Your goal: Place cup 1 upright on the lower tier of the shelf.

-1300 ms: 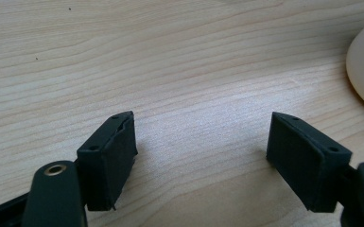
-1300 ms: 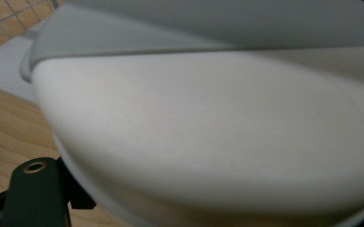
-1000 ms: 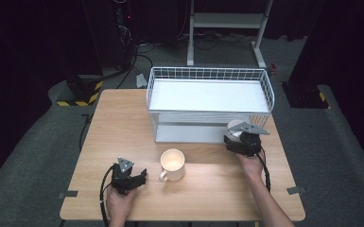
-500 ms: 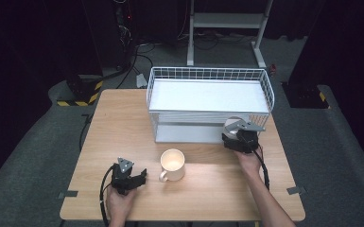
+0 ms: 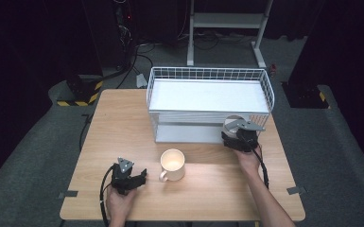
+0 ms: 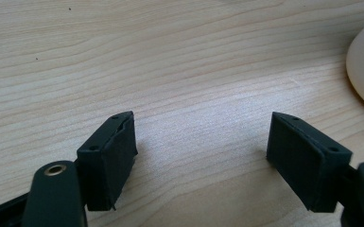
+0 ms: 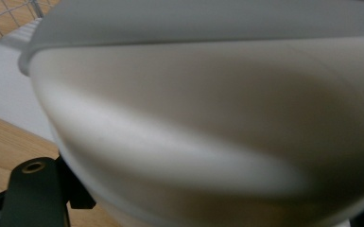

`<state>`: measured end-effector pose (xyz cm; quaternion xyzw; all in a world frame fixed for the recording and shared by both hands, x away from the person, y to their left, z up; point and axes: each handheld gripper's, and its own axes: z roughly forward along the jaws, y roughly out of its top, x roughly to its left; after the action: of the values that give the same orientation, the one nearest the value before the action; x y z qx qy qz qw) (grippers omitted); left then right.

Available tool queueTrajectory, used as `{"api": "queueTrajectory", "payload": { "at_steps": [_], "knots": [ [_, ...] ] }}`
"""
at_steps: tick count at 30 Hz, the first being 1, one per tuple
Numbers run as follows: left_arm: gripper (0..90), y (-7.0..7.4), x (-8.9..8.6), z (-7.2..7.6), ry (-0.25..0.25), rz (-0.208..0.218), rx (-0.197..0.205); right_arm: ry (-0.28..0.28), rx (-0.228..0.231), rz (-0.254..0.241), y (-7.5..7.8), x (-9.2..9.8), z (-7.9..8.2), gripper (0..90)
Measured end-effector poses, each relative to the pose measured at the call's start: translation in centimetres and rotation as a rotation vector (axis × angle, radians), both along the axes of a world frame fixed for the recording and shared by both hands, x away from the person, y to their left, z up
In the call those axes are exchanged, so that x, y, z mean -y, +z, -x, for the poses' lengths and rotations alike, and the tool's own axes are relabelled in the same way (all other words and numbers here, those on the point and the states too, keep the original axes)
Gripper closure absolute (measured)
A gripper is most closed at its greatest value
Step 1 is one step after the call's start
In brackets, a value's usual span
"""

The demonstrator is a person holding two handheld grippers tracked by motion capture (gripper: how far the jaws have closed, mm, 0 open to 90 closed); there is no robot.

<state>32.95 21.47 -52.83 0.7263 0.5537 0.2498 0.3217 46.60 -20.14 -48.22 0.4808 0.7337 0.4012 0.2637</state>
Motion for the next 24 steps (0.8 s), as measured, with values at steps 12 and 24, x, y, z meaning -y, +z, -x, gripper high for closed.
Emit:
{"api": "queueTrajectory", "payload": {
  "at_steps": [12,24],
  "knots": [
    [25.0,0.0,0.0,0.0,0.0,0.0,0.0,0.0,-0.006,0.012,0.1,-0.3,-1.0,18.6],
    [25.0,0.0,0.0,0.0,0.0,0.0,0.0,0.01,-0.006,0.002,0.0,-0.1,-1.1,18.1]
  ]
}}
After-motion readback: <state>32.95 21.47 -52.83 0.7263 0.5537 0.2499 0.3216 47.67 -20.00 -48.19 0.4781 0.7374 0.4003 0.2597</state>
